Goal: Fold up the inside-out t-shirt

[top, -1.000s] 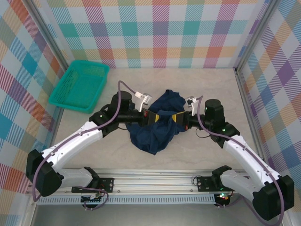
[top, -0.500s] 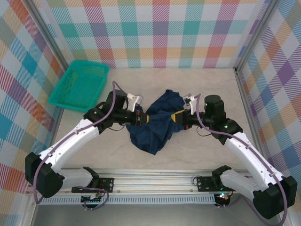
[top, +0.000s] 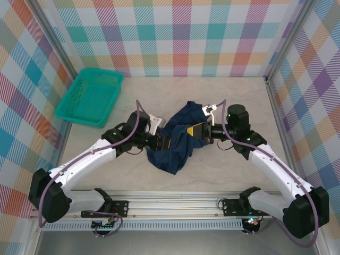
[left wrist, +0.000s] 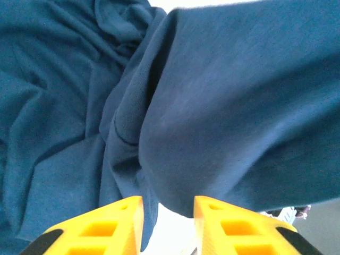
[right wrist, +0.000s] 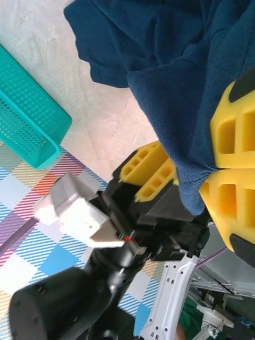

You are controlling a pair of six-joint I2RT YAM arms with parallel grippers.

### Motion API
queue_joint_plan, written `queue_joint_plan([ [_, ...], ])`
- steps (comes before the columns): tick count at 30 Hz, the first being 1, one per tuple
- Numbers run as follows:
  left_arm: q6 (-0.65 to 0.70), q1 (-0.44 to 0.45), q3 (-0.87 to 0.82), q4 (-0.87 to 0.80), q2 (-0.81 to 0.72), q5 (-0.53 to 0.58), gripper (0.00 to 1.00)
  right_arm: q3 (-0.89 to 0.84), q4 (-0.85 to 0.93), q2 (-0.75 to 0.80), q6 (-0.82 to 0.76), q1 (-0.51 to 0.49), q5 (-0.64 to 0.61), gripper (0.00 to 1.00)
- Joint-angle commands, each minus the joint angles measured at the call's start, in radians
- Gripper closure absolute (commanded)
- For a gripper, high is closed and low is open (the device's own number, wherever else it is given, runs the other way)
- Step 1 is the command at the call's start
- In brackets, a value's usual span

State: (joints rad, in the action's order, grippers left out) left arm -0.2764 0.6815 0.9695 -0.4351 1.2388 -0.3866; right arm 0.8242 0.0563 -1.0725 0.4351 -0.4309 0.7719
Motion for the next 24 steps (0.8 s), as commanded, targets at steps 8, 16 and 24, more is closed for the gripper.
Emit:
queue_joint_plan([
  [8, -0.129, 0.010, -0.115, 0.243, -0.032, -0.169, 0.68, 0.003, -0.028, -0.007, 0.004, 0.006, -0.023, 1.00],
  [16, -0.178, 0.009, -0.132, 0.302, -0.026, -0.190, 0.70, 0.009, -0.009, -0.011, -0.013, 0.006, -0.025, 1.00],
  [24, -0.150, 0.010, -0.101, 0.265, 0.009, -0.167, 0.69, 0.012, 0.014, -0.003, -0.025, 0.006, -0.034, 1.00],
])
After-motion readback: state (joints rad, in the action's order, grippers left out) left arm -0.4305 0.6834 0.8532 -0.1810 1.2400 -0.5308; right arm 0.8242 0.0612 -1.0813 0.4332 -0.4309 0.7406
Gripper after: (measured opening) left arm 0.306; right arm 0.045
